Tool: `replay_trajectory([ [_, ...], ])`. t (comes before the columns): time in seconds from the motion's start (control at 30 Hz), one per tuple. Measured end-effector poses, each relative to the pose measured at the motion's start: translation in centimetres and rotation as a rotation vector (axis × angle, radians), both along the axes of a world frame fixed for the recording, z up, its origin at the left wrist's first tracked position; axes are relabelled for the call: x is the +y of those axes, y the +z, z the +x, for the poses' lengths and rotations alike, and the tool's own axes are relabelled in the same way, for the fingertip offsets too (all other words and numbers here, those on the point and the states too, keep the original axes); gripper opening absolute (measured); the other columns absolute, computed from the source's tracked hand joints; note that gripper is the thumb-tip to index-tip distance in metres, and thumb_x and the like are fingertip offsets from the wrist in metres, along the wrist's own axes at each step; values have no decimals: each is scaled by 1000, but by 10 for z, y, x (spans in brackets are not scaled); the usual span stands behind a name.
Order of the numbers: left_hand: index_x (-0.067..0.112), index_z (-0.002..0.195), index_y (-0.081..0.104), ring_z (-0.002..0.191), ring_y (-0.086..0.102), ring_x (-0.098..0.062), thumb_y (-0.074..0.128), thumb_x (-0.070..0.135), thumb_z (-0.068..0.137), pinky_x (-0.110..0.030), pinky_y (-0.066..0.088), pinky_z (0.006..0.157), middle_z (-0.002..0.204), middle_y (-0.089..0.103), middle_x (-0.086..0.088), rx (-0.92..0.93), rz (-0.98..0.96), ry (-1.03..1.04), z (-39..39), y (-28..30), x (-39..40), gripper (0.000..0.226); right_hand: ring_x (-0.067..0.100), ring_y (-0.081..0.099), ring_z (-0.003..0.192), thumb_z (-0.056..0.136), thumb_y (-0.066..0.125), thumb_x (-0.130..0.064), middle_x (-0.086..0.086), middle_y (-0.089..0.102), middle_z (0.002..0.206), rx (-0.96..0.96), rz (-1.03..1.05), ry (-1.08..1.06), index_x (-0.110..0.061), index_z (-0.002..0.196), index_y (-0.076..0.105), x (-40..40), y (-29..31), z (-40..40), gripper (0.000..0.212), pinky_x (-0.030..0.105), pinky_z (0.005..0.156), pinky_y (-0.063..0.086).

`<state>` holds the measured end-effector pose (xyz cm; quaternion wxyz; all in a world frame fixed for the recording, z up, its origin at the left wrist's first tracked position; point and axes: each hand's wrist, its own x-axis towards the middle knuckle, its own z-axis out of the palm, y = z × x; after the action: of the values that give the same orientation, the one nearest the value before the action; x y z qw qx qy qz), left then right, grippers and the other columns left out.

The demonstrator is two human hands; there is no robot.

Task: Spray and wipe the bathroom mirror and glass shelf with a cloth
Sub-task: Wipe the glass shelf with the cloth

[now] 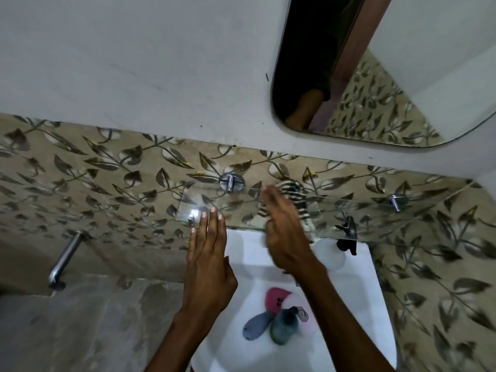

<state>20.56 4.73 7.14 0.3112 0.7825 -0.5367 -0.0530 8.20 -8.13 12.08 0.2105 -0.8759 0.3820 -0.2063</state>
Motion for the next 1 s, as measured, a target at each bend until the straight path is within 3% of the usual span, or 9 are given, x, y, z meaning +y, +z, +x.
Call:
replay_trajectory([
  [0.07,10,159,14,156,-1,-22,61,-3,72,-45,5,124,168,4,-3,7,-3,5,0,-1,-1,99,18,23,155,89,37,-5,10,29,166,-65,24,160,-6,156,36,9,-2,13,67,37,127,19],
  [0.13,12,159,14,156,-1,-21,61,-2,73,-47,5,124,168,5,-3,-6,-7,3,2,-1,0,99,16,21,156,88,42,5,8,25,168,-123,91,175,-7,156,37,7,-2,12,69,28,126,20],
  [0.23,13,158,17,155,3,-18,60,-1,77,-46,6,124,168,8,-2,-19,-41,12,9,1,8,93,26,20,155,96,48,-18,9,23,168,-5,-21,-136,-12,157,34,0,-9,-4,63,44,127,20],
  [0.3,11,157,23,155,9,-18,58,-2,78,-45,10,124,167,14,-3,8,-93,24,10,1,12,87,32,21,154,97,37,-34,14,28,166,141,-94,-326,-13,159,31,0,-13,-11,66,51,127,15],
  [0.37,7,153,32,153,19,-20,54,-2,80,-50,19,122,164,24,-6,59,-180,41,10,-3,16,77,34,23,154,99,26,-34,19,30,164,159,-130,-344,-8,159,28,9,-17,1,66,50,127,16],
  [0.5,0,142,50,145,40,-22,41,7,92,-48,36,114,153,46,-11,122,-321,116,6,-8,24,51,32,19,156,105,24,-31,18,24,166,107,-234,-85,-1,156,33,29,-21,49,60,47,128,15],
  [0.7,-1,135,58,136,48,-17,36,6,82,-34,38,113,144,54,-7,128,-345,200,13,1,29,58,17,13,158,102,25,-26,3,19,170,218,-215,426,-9,158,32,17,-6,87,59,32,128,1],
  [0.8,-1,133,59,134,48,-16,35,7,81,-25,34,116,140,56,-5,144,-360,206,13,3,30,58,20,27,154,94,41,-14,4,32,166,213,-231,379,-13,156,39,-5,1,85,62,33,128,2],
  [1.0,-5,121,65,119,56,-24,40,4,81,-17,35,110,123,67,-16,162,-392,212,-1,2,20,48,21,28,153,81,63,-7,4,40,162,259,-160,448,-15,152,47,10,11,104,73,34,125,5],
])
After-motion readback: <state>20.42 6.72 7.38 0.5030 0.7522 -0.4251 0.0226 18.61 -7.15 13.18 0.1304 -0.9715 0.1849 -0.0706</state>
